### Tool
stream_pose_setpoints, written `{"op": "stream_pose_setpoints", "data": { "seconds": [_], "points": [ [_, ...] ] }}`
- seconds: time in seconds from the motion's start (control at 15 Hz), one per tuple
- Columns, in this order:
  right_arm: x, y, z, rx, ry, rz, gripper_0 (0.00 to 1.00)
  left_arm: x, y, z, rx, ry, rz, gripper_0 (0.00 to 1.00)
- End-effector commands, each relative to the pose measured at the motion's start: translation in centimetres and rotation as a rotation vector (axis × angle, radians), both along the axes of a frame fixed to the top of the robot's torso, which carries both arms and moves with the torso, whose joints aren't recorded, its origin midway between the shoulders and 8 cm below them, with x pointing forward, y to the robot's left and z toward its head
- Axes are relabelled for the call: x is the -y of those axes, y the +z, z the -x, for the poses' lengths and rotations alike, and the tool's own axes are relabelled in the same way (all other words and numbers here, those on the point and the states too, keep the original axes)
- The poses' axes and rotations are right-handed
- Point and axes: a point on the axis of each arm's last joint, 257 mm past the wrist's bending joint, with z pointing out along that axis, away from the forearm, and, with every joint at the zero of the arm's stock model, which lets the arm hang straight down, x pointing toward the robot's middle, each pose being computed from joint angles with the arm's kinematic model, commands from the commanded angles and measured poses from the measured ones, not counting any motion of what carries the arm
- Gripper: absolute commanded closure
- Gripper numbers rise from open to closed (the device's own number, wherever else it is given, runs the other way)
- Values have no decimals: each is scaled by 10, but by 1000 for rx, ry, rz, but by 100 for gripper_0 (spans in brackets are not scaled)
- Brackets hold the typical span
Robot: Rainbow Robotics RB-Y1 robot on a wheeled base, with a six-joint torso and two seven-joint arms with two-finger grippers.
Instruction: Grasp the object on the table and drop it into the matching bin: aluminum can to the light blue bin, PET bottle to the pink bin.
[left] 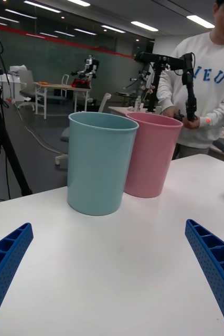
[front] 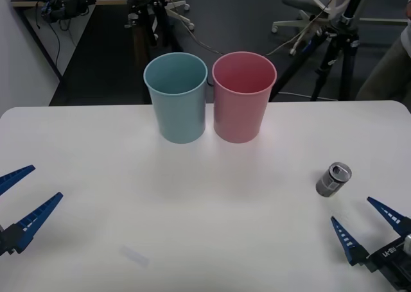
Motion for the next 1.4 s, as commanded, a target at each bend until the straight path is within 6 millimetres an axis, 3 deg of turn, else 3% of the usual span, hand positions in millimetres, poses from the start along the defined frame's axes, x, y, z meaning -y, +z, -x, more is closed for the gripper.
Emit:
{"op": "stream_pose_setpoints", "data": {
  "seconds": [0.07,0.6,1.4],
  "points": [
    [-5,3,-21,-3,-22,-23,0,0,0,0,0,0,0,0],
    [-7,2,-57,-23,-72,-11,0,0,0,0,0,0,0,0],
    [-31,5,-103,-48,-87,-6,0,0,0,0,0,0,0,0]
  ]
}}
